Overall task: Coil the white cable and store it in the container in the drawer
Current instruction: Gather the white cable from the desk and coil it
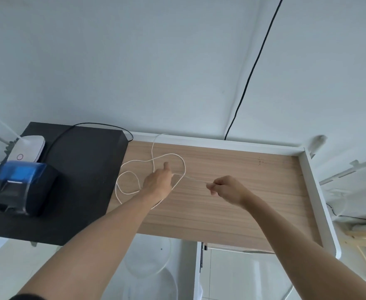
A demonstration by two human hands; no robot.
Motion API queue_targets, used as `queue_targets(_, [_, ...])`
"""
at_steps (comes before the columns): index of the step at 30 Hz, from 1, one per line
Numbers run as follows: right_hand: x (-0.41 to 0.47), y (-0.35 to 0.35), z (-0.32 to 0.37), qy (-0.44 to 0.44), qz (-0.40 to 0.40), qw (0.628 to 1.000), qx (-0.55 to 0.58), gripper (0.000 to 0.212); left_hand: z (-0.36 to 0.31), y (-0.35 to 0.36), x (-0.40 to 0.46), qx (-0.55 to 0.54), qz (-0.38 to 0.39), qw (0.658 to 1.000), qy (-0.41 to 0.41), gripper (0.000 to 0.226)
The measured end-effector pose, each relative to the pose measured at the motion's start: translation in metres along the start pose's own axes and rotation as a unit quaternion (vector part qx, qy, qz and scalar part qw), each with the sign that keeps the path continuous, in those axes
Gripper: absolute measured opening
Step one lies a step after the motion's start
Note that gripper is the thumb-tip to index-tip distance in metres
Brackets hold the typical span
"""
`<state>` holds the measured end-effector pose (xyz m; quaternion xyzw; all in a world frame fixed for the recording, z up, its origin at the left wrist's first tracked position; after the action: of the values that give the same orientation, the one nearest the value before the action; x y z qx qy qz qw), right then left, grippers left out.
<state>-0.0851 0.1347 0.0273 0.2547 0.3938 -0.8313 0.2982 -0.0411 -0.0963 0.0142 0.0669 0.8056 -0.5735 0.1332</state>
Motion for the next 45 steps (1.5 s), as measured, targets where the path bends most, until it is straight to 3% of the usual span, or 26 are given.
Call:
queue_targets(2, [-0.013,0.013,0.015,0.011,0.061,0.992,0.109,0.044,0.007,-0.016,-0.008,-0.003,-0.028,1.0,0.01,0.025])
queue_targets(5, [-0.034,0.037,0.043,0.001,0.158,0.952,0.264,0.044,0.02,-0.027,-0.022,-0.021,-0.052,0.998,0.023,0.028])
queue_targets(10, [-0.069,0.068,0.086,-0.034,0.248,0.83,0.498,0.033,0.051,-0.024,-0.055,-0.091,-0.077,0.993,0.022,0.016])
queue_targets(13, [-0.084,0.078,0.112,-0.072,0.233,0.766,0.594,0.025,0.062,-0.014,-0.084,-0.114,-0.062,0.99,0.046,0.018])
queue_targets(18, [-0.085,0.085,0.122,-0.101,0.13,0.711,0.684,0.04,0.046,-0.007,-0.152,-0.146,-0.018,0.98,0.137,0.018])
queue_targets(20, [-0.086,0.09,0.127,-0.118,0.119,0.713,0.681,0.04,0.033,-0.017,-0.183,-0.174,0.0,0.97,0.171,0.02])
queue_targets(25, [-0.104,0.105,0.135,-0.124,0.1,0.799,0.58,0.039,0.01,-0.068,-0.24,-0.221,-0.015,0.952,0.21,0.025])
queue_targets(29, [-0.143,0.118,0.149,-0.149,0.142,0.86,0.468,0.033,-0.002,-0.133,-0.269,-0.277,-0.045,0.934,0.223,0.027])
queue_targets(34, [-0.191,0.126,0.174,-0.205,0.18,0.899,0.342,0.035,-0.004,-0.197,-0.272,-0.344,-0.105,0.903,0.234,0.027])
queue_targets(40, [-0.229,0.13,0.198,-0.246,0.233,0.885,0.318,0.033,0.015,-0.22,-0.247,-0.385,-0.187,0.878,0.216,0.023])
queue_targets(43, [-0.24,0.133,0.206,-0.242,0.286,0.845,0.382,0.033,0.027,-0.21,-0.239,-0.45,-0.21,0.846,0.193,0.014])
queue_targets(45, [-0.244,0.132,0.208,-0.24,0.307,0.811,0.437,0.033,0.037,-0.193,-0.236,-0.494,-0.222,0.827,0.153,0.019])
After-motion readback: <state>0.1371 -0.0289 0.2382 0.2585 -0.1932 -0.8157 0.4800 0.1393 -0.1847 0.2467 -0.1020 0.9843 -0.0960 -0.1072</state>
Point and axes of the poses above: each hand's wrist, its own x-axis towards the middle knuckle, its own y-axis out of the palm, z = x × y, the point moved 8 cm from there along x, towards the middle knuckle, and after that the axes turned 11 degrees about y, right-handed, at the moved point
